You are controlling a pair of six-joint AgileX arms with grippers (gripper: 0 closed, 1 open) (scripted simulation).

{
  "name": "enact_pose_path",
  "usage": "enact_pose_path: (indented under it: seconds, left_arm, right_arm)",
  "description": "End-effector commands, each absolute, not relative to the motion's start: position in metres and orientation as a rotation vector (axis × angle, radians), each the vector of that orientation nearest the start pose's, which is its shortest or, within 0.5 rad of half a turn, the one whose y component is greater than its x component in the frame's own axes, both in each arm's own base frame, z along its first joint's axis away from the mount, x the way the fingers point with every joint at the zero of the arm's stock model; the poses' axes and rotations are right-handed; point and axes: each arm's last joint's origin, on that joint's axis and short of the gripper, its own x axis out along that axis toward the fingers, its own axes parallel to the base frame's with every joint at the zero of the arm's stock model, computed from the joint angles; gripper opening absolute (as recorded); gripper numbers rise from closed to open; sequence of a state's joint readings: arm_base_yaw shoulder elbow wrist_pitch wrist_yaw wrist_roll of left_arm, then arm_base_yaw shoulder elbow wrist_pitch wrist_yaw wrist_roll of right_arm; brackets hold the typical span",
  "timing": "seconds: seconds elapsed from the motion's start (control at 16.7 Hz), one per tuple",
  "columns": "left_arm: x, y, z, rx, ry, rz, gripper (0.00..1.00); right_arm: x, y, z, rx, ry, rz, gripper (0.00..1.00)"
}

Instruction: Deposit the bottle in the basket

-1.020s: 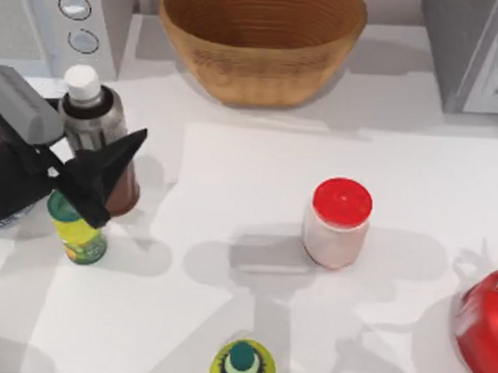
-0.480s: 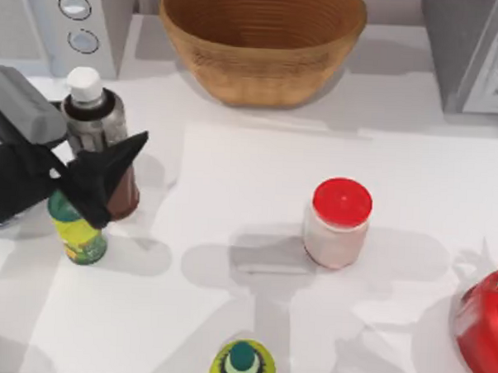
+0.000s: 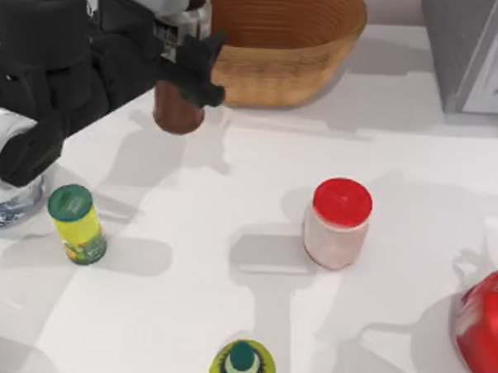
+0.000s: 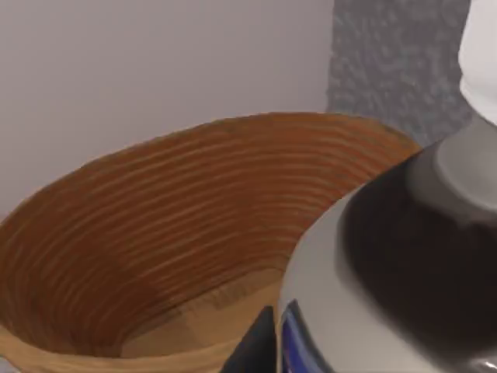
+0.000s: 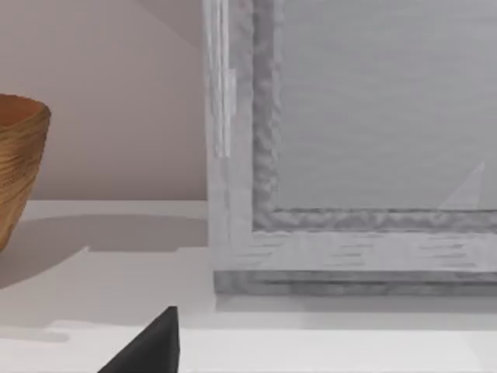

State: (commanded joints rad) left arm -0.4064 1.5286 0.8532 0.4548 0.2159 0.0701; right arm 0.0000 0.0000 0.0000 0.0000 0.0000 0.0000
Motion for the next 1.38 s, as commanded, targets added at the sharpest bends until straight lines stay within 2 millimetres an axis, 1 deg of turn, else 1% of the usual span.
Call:
enact_pose_path:
  seconds: [0.24,0.36,0.54,0.66,0.78,0.9,1.26,1.38]
  left_arm:
    - [0.353,-0.199,0.295,0.077,0.147,-0.421,0.00]
    - [0.373,-0.227,0.315,0.066,0.125,-0.317,0.00]
    - [0.398,-0.262,0.326,0.050,0.119,-0.170,0.00]
    - [0.411,-0.279,0.328,0.034,0.113,-0.087,0.00]
    - [0.421,-0.288,0.328,0.018,0.108,-0.023,0.00]
    - [0.427,-0.292,0.328,0.004,0.103,0.018,0.00]
    - [0.430,-0.290,0.329,0.001,0.099,0.030,0.00]
    - [0.437,-0.291,0.322,0.000,0.098,0.029,0.00]
  right_arm:
    - [0.106,-0.001,0.160,0.000,0.000,0.000,1.00]
    - [0.106,-0.001,0.160,0.000,0.000,0.000,1.00]
    - [0.106,-0.001,0.160,0.000,0.000,0.000,1.00]
    - [0.106,-0.001,0.160,0.000,0.000,0.000,1.00]
    - [0.106,-0.001,0.160,0.000,0.000,0.000,1.00]
    - [0.106,-0.001,0.160,0.000,0.000,0.000,1.00]
    - [0.106,-0.001,0.160,0.000,0.000,0.000,1.00]
    - [0.106,-0.001,0.160,0.000,0.000,0.000,1.00]
